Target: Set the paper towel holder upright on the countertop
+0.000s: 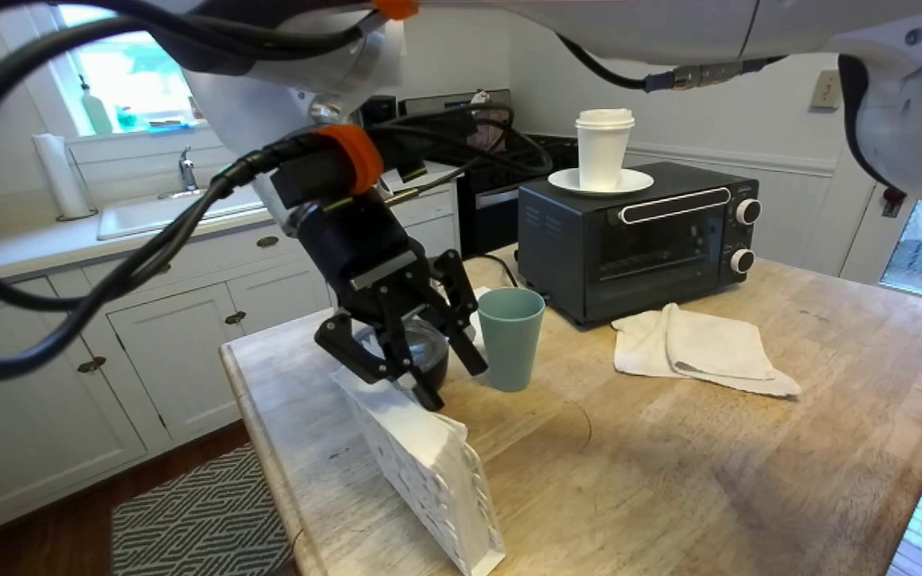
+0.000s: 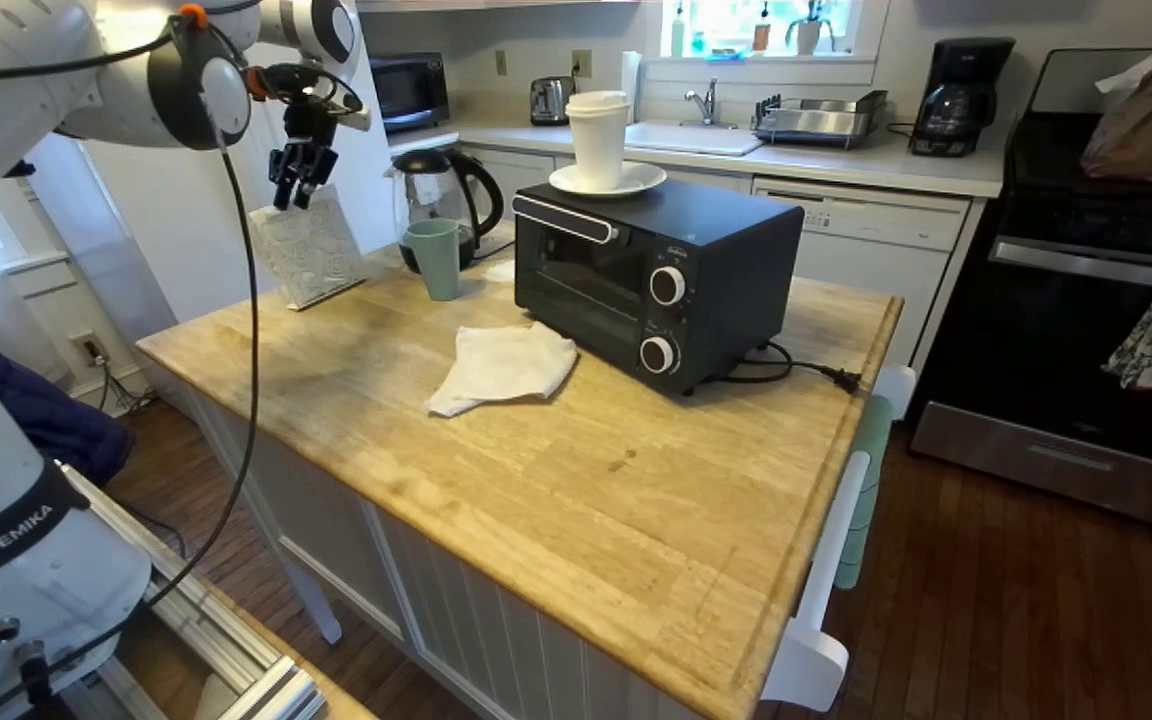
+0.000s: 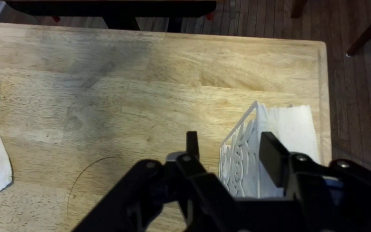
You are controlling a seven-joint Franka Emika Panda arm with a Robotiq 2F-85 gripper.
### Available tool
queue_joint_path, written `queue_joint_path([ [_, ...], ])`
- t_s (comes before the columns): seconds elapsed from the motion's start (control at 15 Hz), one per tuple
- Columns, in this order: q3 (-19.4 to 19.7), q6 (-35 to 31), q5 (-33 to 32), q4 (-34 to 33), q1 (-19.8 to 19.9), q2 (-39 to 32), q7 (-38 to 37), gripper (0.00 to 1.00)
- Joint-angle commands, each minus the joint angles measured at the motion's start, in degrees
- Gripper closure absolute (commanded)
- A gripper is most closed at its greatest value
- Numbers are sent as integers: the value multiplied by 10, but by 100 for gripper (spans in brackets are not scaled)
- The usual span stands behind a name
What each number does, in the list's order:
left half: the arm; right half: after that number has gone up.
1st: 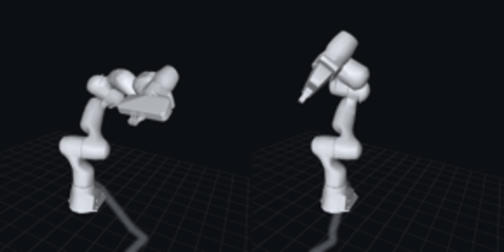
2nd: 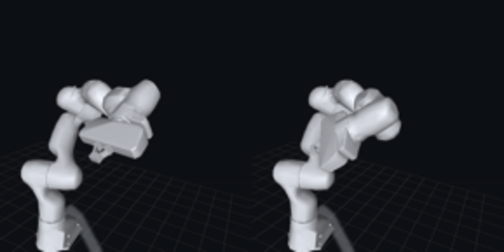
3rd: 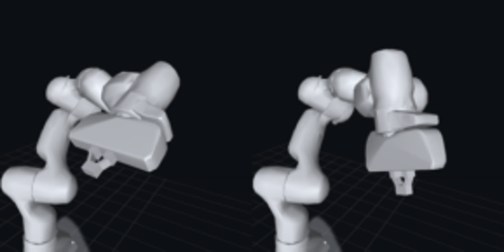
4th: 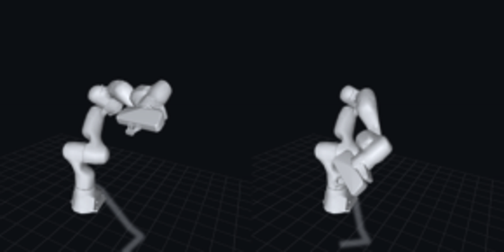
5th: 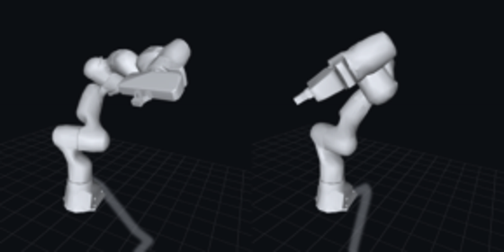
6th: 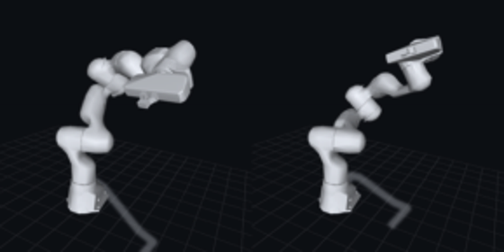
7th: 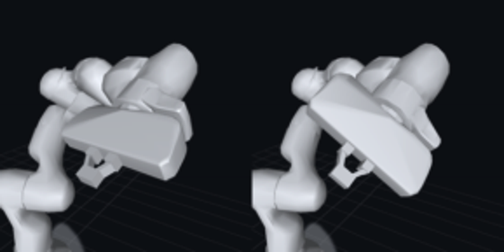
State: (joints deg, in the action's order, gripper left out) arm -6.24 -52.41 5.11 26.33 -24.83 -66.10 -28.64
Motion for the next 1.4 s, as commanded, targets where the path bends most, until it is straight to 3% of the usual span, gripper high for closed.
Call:
queue_joint_path([
  [0.0,3,62,9,-15,-2,-7,-1,16],
  [0.07,6,79,7,-14,-3,-7,-4,9],
  [0.13,-1,47,-1,88,3,43,-4,3],
  [0.2,1,55,-3,103,3,49,-8,0],
  [0.67,20,48,-7,241,-2,117,-43,0],
  [0.93,15,-29,-12,330,-15,213,-34,0],
  [1.33,22,-174,-3,454,-36,384,-124,0],
])
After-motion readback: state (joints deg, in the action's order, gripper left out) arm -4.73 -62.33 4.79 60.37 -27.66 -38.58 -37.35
